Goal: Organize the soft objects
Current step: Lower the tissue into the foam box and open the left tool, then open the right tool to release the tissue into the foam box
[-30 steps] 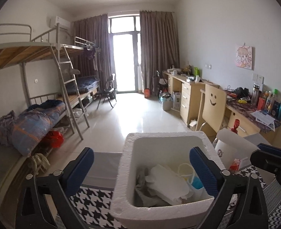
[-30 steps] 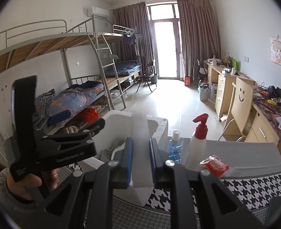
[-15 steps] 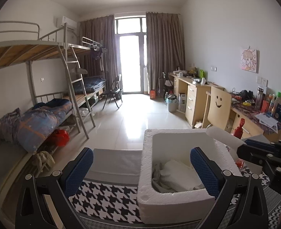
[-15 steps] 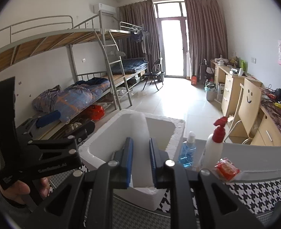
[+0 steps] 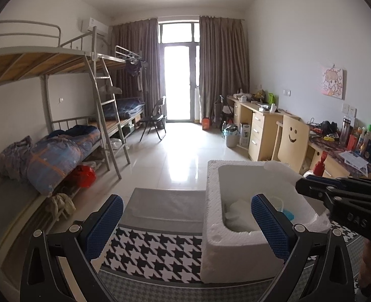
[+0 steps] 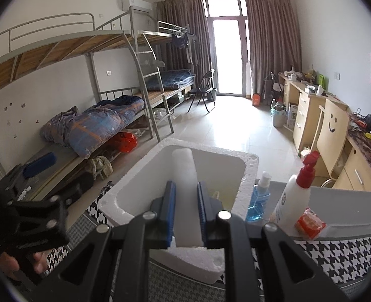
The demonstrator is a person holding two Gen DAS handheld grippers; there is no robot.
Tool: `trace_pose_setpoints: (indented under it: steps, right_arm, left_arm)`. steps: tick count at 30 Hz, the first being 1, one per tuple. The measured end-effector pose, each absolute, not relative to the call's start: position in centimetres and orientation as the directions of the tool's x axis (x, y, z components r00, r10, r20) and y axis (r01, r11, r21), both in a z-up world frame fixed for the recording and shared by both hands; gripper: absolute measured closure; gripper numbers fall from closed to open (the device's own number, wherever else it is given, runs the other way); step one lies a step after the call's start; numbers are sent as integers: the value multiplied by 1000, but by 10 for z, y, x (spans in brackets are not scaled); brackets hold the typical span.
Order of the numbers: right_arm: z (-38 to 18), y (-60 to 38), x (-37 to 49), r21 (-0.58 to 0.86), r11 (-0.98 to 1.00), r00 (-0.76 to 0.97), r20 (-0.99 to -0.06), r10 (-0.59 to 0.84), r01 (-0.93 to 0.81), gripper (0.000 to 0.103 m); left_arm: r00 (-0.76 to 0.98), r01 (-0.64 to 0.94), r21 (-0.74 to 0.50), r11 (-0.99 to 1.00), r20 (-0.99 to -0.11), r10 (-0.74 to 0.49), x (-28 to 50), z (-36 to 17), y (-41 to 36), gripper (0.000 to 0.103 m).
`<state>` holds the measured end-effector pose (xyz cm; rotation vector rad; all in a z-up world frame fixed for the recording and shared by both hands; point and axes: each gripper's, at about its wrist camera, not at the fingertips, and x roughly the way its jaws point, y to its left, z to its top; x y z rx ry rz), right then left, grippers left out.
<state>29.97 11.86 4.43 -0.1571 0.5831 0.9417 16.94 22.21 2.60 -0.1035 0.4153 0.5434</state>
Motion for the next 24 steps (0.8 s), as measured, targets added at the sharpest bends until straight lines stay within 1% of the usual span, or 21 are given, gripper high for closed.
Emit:
trace_pose_setpoints:
  steps: [12, 15, 17, 18, 19, 20, 24]
  right_arm:
    - [31, 136, 313, 145, 610, 433, -579, 691, -779, 82]
    - [29, 138, 316, 152, 612, 423, -594, 685, -776, 69]
    - [28, 137, 317, 156, 616, 424, -596, 682, -772, 46]
    - [28, 136, 316, 156, 618, 425, -597, 681, -771, 42]
    - [29, 134, 315, 156, 622, 431, -592, 681, -768, 39]
    - [30, 132, 314, 156, 623, 436, -586, 683, -767, 38]
    - [34, 125, 309, 156, 620, 437, -579, 688, -769, 38]
  left_arm:
    - [777, -525, -4, 851, -411, 477, 155, 20, 225, 1]
    - [778, -525, -10, 851, -411, 475, 152, 18, 227, 1]
    - [778, -523, -9, 852, -413, 473, 152, 18, 227, 1]
    - [777, -524, -6, 852, -414, 475, 151, 17, 227, 1]
    - [777, -524, -6, 851, -414, 475, 151, 18, 226, 1]
    - [778, -523, -8, 852, -414, 473, 151, 18, 226, 1]
    - [779, -520, -5, 854, -413, 472, 151, 20, 222, 1]
